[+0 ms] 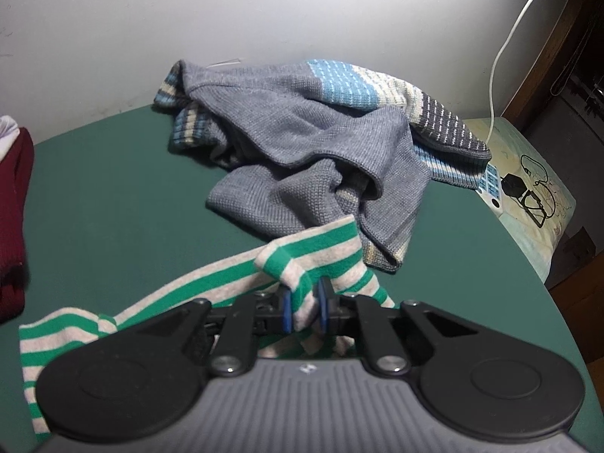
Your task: Fold clothes
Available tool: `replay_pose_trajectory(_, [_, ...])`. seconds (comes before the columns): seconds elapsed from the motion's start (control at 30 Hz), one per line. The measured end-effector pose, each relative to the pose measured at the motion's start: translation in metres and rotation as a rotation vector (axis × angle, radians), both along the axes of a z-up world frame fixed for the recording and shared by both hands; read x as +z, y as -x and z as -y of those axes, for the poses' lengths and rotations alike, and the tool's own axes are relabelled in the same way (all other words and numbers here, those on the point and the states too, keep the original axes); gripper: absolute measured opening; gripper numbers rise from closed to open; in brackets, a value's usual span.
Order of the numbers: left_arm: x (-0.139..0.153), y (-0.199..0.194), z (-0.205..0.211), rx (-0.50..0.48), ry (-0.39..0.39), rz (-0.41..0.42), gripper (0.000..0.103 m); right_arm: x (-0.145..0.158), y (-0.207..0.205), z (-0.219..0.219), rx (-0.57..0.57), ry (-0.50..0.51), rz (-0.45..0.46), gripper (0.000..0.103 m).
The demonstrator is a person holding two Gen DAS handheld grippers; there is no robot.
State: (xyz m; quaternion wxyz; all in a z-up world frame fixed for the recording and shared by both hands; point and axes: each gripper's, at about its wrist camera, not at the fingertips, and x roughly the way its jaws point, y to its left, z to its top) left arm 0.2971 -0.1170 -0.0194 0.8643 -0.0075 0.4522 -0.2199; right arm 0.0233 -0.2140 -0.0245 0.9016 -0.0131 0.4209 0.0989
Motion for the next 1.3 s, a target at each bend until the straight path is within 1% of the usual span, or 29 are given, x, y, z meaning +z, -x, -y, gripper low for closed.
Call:
replay_pose_trajectory(0.03, [0.002,0.001,0.000,-0.002,0.000,0.006,0.011,-0.004,0.001,-0.002,-0.008,0.013,-0.008,0.020])
replay_pose_trajectory(0.07, [0.004,0.001,0.000,-0.002,-0.002,0.011,0.011,-0.004,0.001,-0.002,-0.014,-0.003,-0.011,0.007])
replay_pose_trajectory(0.13, [0.007,0.002,0.001,-0.002,-0.006,0.020,0.011,-0.003,0.000,0.001,-0.025,-0.044,-0.015,0.005])
replay_pose_trajectory(0.23, [0.014,0.002,-0.001,-0.005,-0.013,0.035,0.010,0.007,0.007,0.009,-0.002,-0.138,0.031,0.004])
replay_pose_trajectory(0.33, [0.021,0.000,-0.004,-0.010,-0.019,0.052,0.010,0.020,0.018,0.017,0.080,-0.286,0.072,0.004])
replay_pose_trajectory(0.43, [0.023,-0.004,-0.009,-0.020,-0.046,0.057,0.010,0.018,0.022,0.014,0.178,-0.353,0.032,0.004])
replay_pose_trajectory(0.5, [0.011,-0.009,-0.012,-0.015,-0.070,0.025,0.011,0.008,0.022,0.008,0.189,-0.328,0.012,0.005])
replay_pose_trajectory(0.57, [-0.008,-0.013,-0.017,0.000,-0.081,-0.020,0.010,0.002,0.020,0.006,0.175,-0.327,-0.001,0.005])
replay_pose_trajectory(0.6, [-0.016,-0.014,-0.018,0.003,-0.088,-0.028,0.011,-0.001,0.019,0.005,0.168,-0.328,-0.008,0.005])
replay_pose_trajectory(0.63, [-0.019,-0.012,-0.021,0.003,-0.079,-0.011,0.012,-0.004,0.018,0.005,0.160,-0.328,-0.014,0.006])
replay_pose_trajectory(0.67, [-0.019,-0.012,-0.023,0.003,-0.067,-0.007,0.012,-0.004,0.017,0.005,0.155,-0.329,-0.018,0.009])
replay_pose_trajectory(0.73, [-0.017,-0.011,-0.027,0.007,-0.052,-0.012,0.012,-0.004,0.017,0.007,0.153,-0.340,-0.025,0.019])
replay_pose_trajectory(0.77, [-0.014,-0.009,-0.029,0.004,-0.052,-0.002,0.013,-0.001,0.018,0.009,0.155,-0.349,-0.018,0.023])
replay_pose_trajectory(0.83, [-0.002,-0.001,-0.035,-0.009,-0.077,0.056,0.020,0.007,0.019,0.016,0.155,-0.365,0.008,0.023])
replay_pose_trajectory(0.87, [0.004,0.004,-0.039,-0.005,-0.102,0.091,0.022,0.010,0.020,0.019,0.147,-0.372,0.021,0.023])
replay_pose_trajectory(0.9, [0.009,0.008,-0.043,0.003,-0.129,0.122,0.030,0.013,0.020,0.023,0.138,-0.379,0.033,0.023])
replay_pose_trajectory(0.93, [0.015,0.012,-0.048,0.012,-0.155,0.152,0.029,0.016,0.020,0.026,0.129,-0.385,0.045,0.023])
replay_pose_trajectory(1.0, [0.024,0.018,-0.057,0.027,-0.205,0.202,0.029,0.013,0.018,0.029,0.111,-0.393,0.035,0.023])
replay_pose_trajectory(1.03, [0.029,0.022,-0.061,0.033,-0.206,0.212,0.028,0.010,0.017,0.027,0.111,-0.385,0.026,0.023])
replay_pose_trajectory(1.07, [0.033,0.026,-0.065,0.039,-0.201,0.220,0.028,0.006,0.016,0.024,0.113,-0.375,0.017,0.023])
replay_pose_trajectory(1.13, [0.040,0.037,-0.072,0.013,-0.107,0.199,0.028,-0.001,0.014,0.013,0.140,-0.340,0.001,0.023])
replay_pose_trajectory(1.2, [0.037,0.051,-0.065,-0.049,-0.049,0.161,0.028,-0.010,0.013,0.003,0.161,-0.308,-0.024,0.024])
replay_pose_trajectory(1.3, [0.018,0.066,-0.040,-0.133,-0.031,0.104,0.029,-0.009,0.015,-0.003,0.197,-0.264,-0.022,0.025])
